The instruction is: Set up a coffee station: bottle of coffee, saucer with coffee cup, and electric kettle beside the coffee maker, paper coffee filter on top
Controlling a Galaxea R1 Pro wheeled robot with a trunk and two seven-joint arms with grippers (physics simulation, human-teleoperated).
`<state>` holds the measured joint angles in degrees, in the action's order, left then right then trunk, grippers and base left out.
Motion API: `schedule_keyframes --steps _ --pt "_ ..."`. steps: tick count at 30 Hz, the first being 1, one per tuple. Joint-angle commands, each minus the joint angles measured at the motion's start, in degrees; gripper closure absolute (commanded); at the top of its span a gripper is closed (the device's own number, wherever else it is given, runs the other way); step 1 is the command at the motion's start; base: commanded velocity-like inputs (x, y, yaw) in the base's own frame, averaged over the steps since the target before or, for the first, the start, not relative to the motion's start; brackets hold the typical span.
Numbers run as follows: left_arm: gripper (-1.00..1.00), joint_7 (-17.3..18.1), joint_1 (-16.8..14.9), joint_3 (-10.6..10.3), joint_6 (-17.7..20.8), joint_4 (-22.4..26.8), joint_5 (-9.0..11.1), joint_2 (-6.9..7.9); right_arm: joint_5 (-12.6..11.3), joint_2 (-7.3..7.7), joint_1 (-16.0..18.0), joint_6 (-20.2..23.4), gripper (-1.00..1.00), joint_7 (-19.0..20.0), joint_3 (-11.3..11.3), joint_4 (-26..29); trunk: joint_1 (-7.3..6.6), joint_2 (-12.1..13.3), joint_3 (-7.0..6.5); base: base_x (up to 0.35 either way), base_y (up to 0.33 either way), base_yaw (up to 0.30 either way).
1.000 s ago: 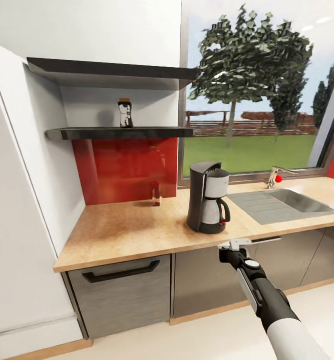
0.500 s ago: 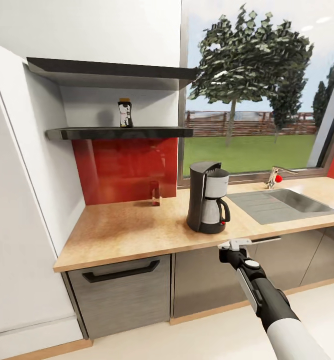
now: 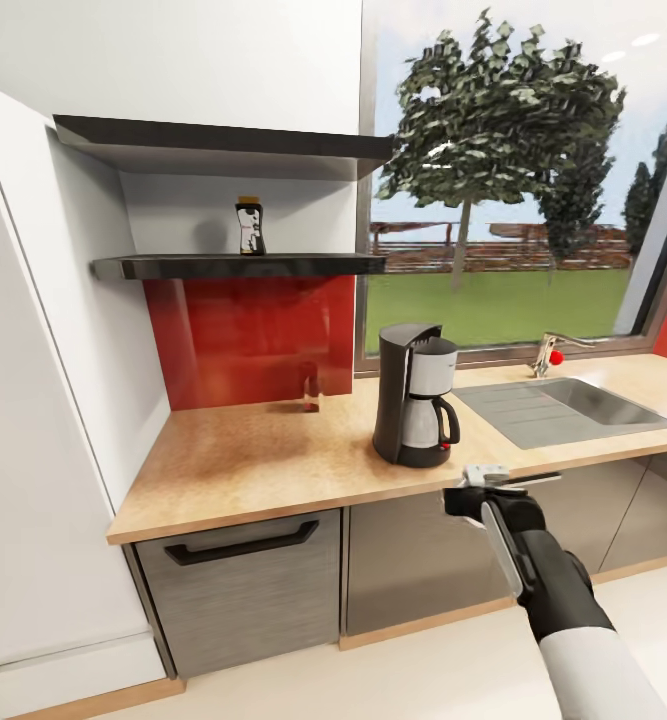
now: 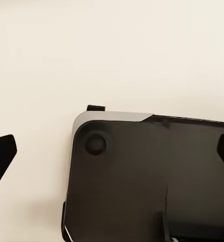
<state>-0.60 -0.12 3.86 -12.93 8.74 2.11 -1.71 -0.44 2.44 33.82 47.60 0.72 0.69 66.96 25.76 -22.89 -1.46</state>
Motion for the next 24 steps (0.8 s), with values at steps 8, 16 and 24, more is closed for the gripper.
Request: schedule_keyframes --steps 8,16,24 --pt "-1.00 0.08 0.01 0.20 -0.17 -0.36 0.17 -0.05 0.13 -0.32 15.43 11.27 1.00 -0.38 0.08 7.45 0.02 -0.03 0.03 0.000 0.000 0.000" --pt "-1.00 0.08 0.03 0.18 -0.17 -0.48 0.19 -0.05 0.27 -0.33 43.76 12.40 1.00 -0.71 0.10 -27.01 0.02 -0.03 0.03 0.000 0.000 0.000" --pt "-1.00 0.03 0.03 0.10 -0.17 -0.62 0.26 -0.05 0.18 -0.58 58.29 12.40 1.00 -8.69 0.10 -37.11 0.02 -0.03 0.03 0.000 0.000 0.000"
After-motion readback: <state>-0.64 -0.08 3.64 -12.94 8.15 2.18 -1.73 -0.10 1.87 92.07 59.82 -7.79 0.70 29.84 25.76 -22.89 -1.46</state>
